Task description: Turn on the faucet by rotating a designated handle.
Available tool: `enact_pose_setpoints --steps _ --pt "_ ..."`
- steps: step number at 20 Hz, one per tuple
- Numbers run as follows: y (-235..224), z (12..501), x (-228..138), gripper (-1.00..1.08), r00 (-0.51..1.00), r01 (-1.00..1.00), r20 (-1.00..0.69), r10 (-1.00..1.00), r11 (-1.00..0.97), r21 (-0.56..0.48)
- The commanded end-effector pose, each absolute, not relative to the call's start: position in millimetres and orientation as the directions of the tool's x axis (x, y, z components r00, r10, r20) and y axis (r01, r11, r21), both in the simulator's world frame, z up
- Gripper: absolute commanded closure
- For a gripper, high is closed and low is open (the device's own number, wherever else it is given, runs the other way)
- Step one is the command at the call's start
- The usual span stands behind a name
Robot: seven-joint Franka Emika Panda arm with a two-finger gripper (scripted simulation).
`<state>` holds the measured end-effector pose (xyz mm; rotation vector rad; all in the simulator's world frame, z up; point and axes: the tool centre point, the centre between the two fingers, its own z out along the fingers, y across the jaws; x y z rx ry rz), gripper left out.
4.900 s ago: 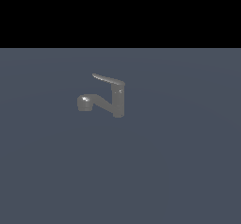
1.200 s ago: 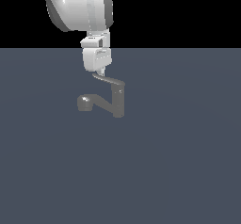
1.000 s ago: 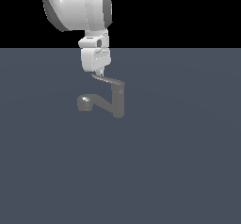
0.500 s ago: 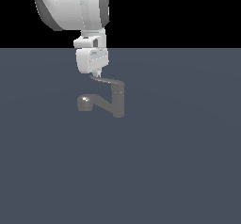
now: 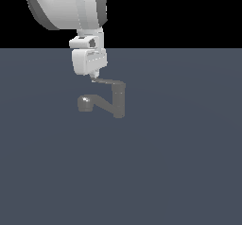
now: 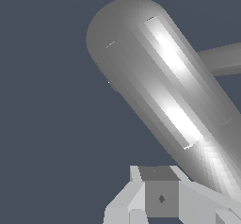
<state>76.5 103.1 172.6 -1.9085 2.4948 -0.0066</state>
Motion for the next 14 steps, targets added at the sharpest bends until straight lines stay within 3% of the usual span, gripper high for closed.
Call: enact_pose_setpoints --steps 1,14 --pt "101.8 172.8 72.2 1.08 -0.262 -0.965 0.003 -0.965 0.262 -0.003" --pt "93.4 172.7 39.2 1.08 -0.259 -0.966 0.001 -0.966 0.259 -0.002"
